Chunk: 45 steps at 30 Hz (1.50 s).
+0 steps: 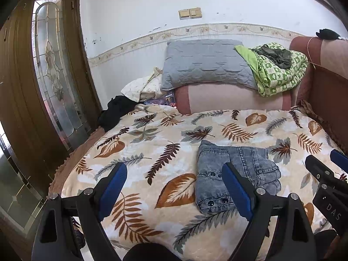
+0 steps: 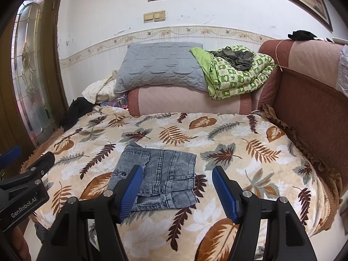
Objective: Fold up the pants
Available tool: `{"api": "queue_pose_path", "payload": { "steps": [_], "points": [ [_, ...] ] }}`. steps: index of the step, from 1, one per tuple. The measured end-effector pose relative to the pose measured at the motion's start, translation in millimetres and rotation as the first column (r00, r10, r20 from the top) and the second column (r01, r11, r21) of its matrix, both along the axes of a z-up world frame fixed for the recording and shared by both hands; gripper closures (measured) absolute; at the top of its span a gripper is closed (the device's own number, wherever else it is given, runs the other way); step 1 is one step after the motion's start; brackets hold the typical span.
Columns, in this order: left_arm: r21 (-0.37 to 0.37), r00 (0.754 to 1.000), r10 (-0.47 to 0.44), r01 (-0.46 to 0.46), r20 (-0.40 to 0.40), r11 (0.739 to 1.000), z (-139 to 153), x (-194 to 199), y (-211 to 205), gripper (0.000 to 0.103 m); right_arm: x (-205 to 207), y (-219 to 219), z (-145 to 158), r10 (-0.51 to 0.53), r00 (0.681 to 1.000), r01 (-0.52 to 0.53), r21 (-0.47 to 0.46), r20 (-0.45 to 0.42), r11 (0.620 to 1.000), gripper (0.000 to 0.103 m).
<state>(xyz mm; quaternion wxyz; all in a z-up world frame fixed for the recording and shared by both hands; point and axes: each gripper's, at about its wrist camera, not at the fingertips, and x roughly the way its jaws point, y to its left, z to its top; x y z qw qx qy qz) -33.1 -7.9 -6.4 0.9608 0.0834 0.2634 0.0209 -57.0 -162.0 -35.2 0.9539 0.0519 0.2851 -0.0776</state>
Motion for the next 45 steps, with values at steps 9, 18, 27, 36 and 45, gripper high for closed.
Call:
{"api": "queue_pose_path", "payload": {
  "steps": [9,18,27,36,45],
  "points": [
    [0.05,0.999,0.045,-0.045,-0.009,0.998,-4.0,4.3,-3.2,0.014,2.9,-1.4,-3.4,0.0,1.0,0.0,0.005,-0.01,1.0,0.033],
    [0.085,1.0,0.019,-0.018,-0.01,0.996,-8.8,3.7,-10.6,0.014,4.9,-0.8,-7.7,-0.004,1.0,0.004,0.0,-0.02,1.0,0.033],
    [0.076,0.999,-0.009,0.012,-0.038,0.997,-9.6,6.7,-10.9,0.014,6.8,-4.7,-7.0,-0.01,1.0,0.01,0.0,-0.02,1.0,0.033],
    [0.101,1.0,-0.019,0.021,-0.022,0.995,-6.8,5.0,-13.7,0.014,8.2,-5.6,-5.4,-0.007,1.0,0.007,-0.004,-0.02,1.0,0.033],
    [0.06,1.0,0.029,-0.028,-0.008,0.998,0.6,9.2,-1.3,0.014,9.1,-4.5,-3.0,-0.005,1.0,0.004,-0.009,-0.02,1.0,0.033]
  ]
}}
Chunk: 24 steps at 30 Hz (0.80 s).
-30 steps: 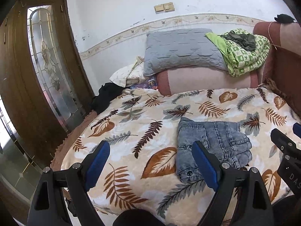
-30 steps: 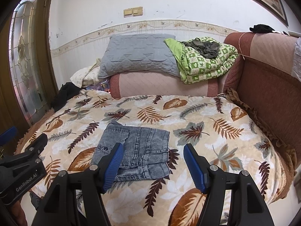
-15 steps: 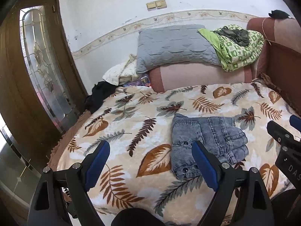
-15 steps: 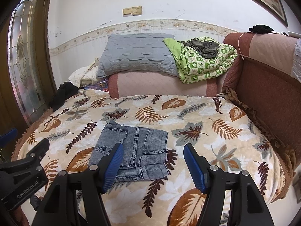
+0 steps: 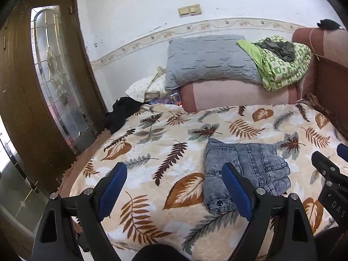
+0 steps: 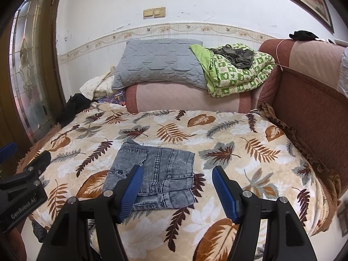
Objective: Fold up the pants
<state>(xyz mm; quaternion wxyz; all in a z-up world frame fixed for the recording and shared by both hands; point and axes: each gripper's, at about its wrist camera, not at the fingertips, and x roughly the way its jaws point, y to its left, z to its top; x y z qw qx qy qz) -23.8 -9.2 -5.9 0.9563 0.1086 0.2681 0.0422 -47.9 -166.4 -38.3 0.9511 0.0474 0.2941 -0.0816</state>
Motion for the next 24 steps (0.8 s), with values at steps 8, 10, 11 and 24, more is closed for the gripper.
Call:
{"api": "queue_pose_path", "payload": {
  "steps": [8,10,11,24],
  "points": [
    [-0.026,1.0,0.008,-0.008,-0.012,1.0,-0.4,1.5,5.3,0.014,0.6,6.1,3.0,0.008,1.0,-0.008,-0.018,0.002,1.0,0.033],
    [-0.032,1.0,0.008,-0.008,-0.008,0.999,0.0,1.3,7.4,0.014,0.6,8.1,3.3,0.009,1.0,-0.009,-0.023,0.002,1.0,0.033],
    [-0.033,1.0,0.007,-0.008,-0.007,0.999,0.0,1.1,8.4,0.014,1.0,9.4,3.2,0.011,1.0,-0.01,-0.024,0.002,1.0,0.033],
    [-0.048,1.0,0.012,-0.013,-0.011,0.999,-5.3,3.9,23.0,0.014,7.6,34.0,-0.7,0.048,0.999,-0.049,-0.066,-0.021,0.997,0.033]
  ]
}}
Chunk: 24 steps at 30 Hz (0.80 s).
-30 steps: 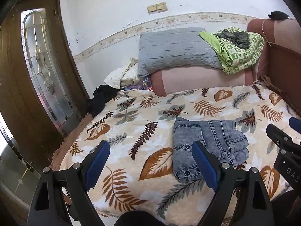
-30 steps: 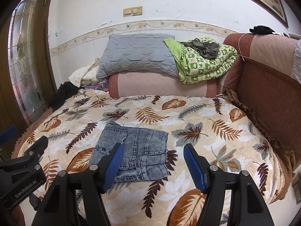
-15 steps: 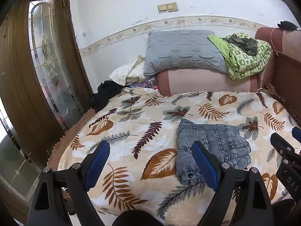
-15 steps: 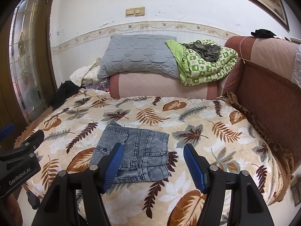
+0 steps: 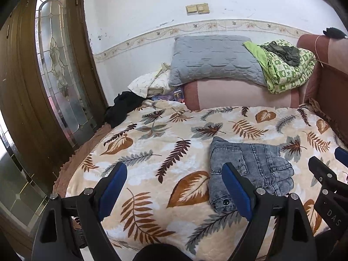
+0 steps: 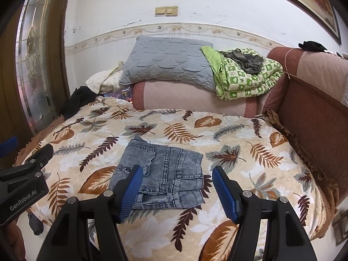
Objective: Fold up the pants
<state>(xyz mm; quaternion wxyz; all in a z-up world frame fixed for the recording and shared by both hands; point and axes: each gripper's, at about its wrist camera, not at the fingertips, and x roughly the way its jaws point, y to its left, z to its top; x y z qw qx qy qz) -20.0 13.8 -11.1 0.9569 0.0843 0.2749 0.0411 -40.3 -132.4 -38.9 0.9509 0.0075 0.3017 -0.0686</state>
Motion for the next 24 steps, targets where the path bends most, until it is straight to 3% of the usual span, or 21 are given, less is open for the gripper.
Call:
{"api": "queue_pose_path", "payload": {
  "steps": [24],
  "points": [
    [-0.033,1.0,0.012,-0.011,0.014,0.999,9.7,-10.3,8.4,0.014,-10.4,5.7,8.5,0.01,1.0,-0.01,-0.012,0.023,1.0,0.033]
  ]
}}
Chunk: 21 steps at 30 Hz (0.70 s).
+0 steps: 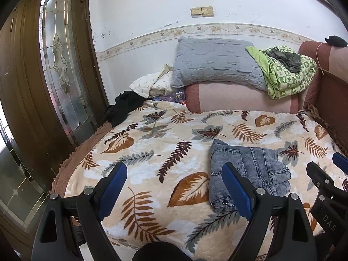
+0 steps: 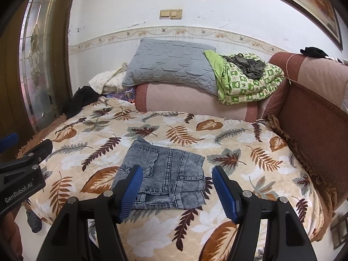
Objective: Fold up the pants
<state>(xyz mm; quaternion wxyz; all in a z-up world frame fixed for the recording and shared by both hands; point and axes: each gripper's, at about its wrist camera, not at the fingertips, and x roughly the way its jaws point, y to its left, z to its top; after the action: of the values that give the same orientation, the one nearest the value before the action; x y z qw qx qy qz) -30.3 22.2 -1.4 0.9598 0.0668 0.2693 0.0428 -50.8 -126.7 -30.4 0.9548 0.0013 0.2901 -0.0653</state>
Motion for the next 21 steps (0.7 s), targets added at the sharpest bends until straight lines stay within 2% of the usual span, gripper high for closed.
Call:
{"api": "queue_pose_path", "payload": {
  "steps": [21],
  "points": [
    [-0.009,0.999,-0.04,0.04,0.027,0.999,24.0,-21.0,-12.7,0.014,-21.9,-10.2,18.5,-0.017,0.998,0.017,0.013,0.059,1.0,0.033]
  ]
}}
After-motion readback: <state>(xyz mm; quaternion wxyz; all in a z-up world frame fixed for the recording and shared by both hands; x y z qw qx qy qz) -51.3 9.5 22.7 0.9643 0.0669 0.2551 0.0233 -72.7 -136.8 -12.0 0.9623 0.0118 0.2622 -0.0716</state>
